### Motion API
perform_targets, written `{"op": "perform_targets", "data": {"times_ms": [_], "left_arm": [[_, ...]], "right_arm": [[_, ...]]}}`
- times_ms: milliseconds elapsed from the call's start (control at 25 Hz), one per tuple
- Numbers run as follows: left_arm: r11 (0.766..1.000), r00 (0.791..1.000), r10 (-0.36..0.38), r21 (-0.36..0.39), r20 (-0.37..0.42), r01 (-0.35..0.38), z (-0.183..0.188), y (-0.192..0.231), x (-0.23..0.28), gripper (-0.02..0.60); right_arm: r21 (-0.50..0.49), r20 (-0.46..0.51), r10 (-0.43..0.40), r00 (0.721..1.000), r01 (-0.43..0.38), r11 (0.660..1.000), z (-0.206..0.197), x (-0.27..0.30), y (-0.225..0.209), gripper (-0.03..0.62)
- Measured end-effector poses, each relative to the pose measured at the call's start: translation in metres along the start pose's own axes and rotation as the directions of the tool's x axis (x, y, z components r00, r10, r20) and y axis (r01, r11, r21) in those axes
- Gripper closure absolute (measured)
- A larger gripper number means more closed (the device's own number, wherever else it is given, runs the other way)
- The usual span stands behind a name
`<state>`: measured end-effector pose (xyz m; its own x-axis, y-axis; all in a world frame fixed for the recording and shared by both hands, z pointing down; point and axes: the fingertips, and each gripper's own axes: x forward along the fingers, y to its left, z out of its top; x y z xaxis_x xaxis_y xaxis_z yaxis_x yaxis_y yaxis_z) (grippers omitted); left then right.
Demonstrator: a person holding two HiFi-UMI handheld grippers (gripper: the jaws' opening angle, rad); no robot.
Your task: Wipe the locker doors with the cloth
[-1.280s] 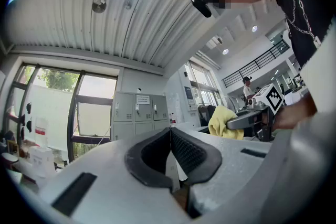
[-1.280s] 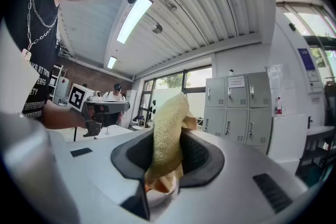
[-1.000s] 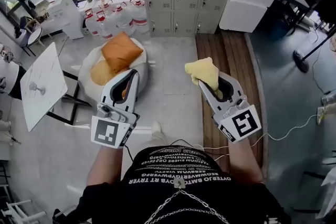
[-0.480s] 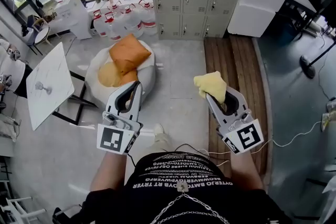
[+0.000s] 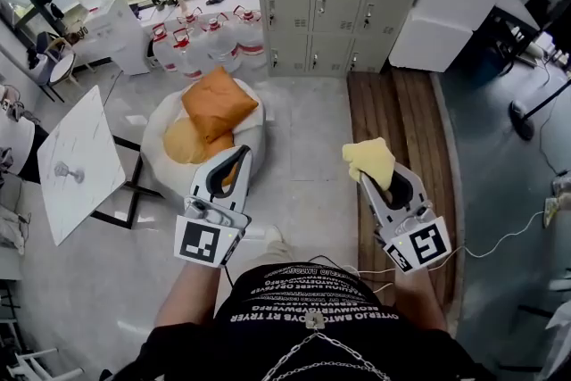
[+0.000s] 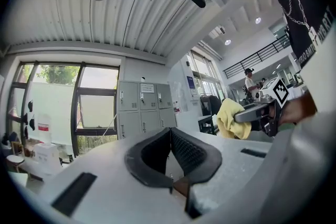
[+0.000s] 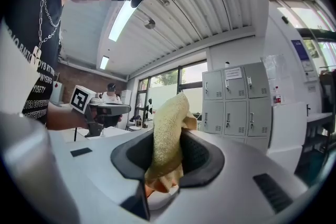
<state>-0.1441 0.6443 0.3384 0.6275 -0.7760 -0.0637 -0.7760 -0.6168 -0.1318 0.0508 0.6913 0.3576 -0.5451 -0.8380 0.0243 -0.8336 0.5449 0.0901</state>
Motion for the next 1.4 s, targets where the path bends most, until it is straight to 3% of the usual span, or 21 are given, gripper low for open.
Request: {"op": "perform_targets", "data": {"times_ms": [120, 320, 640, 760, 1000, 1240, 1400], "left_arm": [[0.999, 1.000, -0.005, -0.037, 0.022, 0.006, -0.003, 0.029, 0.009, 0.574], [1.000, 0.999, -0.025, -0.016, 0.021, 0.026, -0.013, 0.067, 0.019, 0.574], [0.999, 1.000, -0.022, -0.045, 0.012, 0.023, -0.029, 0.116, 0.021, 0.574], [0.998, 0.999, -0.022, -0.063, 0.048, 0.025, -0.025, 0.129, 0.025, 0.574], [0.998, 0.998, -0.034, -0.054, 0.045, 0.037, -0.031, 0.148, 0.025, 0.574], [0.997, 0.999, -0.034, -0.076, 0.011, 0.035, -0.041, 0.168, 0.025, 0.574], [0.995, 0.997, -0.077, -0.059, -0.008, 0.076, -0.049, 0.167, 0.027, 0.574]], "right_arm": [[-0.012, -0.010, -0.001, 1.000, 0.000, 1.000, 0.002, 0.027, -0.004, 0.484], [-0.010, -0.018, -0.009, 1.000, 0.008, 1.000, 0.004, 0.068, -0.004, 0.484], [-0.034, -0.019, 0.019, 1.000, -0.020, 0.999, 0.006, 0.109, 0.017, 0.484], [-0.029, -0.022, 0.012, 1.000, -0.012, 0.999, 0.008, 0.121, 0.020, 0.484], [-0.017, -0.010, 0.002, 1.000, -0.002, 1.000, 0.013, 0.144, 0.022, 0.484], [0.000, 0.010, 0.025, 1.000, -0.025, 1.000, 0.025, 0.170, 0.029, 0.484], [0.014, 0.006, -0.003, 1.000, 0.003, 1.000, 0.025, 0.168, 0.027, 0.484]]}}
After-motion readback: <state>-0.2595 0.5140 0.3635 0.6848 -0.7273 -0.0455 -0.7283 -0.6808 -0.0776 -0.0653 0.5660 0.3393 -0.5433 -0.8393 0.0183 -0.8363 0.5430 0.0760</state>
